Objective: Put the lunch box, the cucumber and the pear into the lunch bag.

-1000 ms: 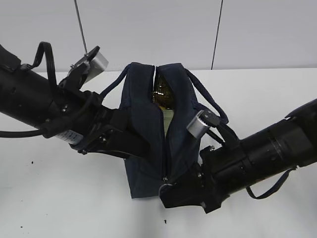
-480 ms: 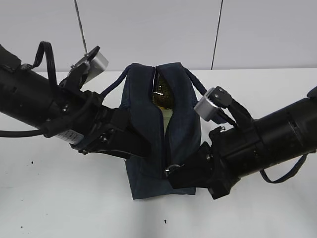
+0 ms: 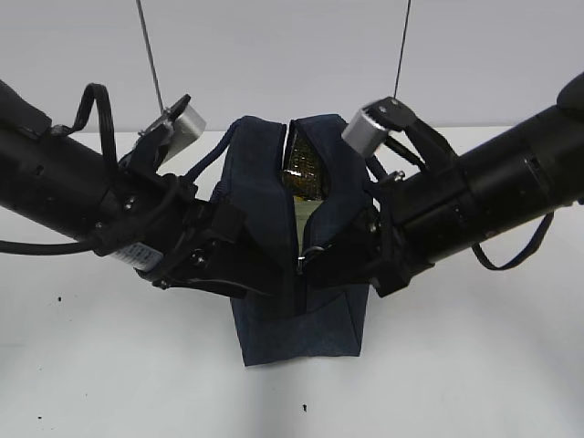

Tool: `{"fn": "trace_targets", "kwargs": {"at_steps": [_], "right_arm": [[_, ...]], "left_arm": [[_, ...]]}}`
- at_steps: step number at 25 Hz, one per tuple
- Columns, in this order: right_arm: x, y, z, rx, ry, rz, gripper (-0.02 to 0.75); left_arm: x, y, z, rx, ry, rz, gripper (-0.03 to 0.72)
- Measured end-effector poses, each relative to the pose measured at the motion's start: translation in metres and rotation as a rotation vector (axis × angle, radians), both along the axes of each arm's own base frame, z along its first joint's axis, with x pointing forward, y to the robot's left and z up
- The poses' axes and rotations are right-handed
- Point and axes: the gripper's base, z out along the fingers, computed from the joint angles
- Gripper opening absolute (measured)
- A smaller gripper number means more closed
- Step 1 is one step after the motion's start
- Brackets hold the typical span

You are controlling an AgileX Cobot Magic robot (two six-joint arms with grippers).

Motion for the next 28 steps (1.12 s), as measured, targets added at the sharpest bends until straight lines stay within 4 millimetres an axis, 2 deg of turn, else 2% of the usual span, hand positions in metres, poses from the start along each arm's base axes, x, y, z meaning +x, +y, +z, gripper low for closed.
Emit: {"fn": "trace_targets", "kwargs": {"at_steps": [6,12,28], "right_arm": [[0.011,0.004,0.022,0.010,-0.048,0.003,0.006],[0.013,0.004,0.025,0.008,-0.061,0.008,0.006],[0.021,0.003,0.028,0.016,-0.097,-0.067,0.006]], "left_arm": [[0.001,0.000,0.000,0.002,-0.009,0.010,0.328],[0.004,0.001,0.000,0.007,-0.027,0.034,0.308],[0.007,0.001,-0.002,0.012,-0.037,0.061,0.003]]}}
